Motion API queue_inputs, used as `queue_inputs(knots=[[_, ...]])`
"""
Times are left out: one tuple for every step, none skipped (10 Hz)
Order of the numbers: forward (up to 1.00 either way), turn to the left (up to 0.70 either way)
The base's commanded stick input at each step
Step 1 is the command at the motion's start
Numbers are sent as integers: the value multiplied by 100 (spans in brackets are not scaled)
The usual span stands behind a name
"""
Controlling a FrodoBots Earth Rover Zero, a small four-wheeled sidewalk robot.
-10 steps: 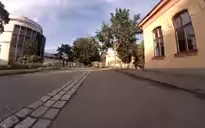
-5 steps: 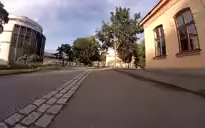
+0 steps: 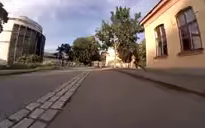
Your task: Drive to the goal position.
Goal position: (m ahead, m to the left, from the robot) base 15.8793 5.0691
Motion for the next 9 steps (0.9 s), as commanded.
queue_inputs(knots=[[45,0],[45,0],[45,0],[45,0],[45,0],[45,0],[45,0],[45,0],[45,0]])
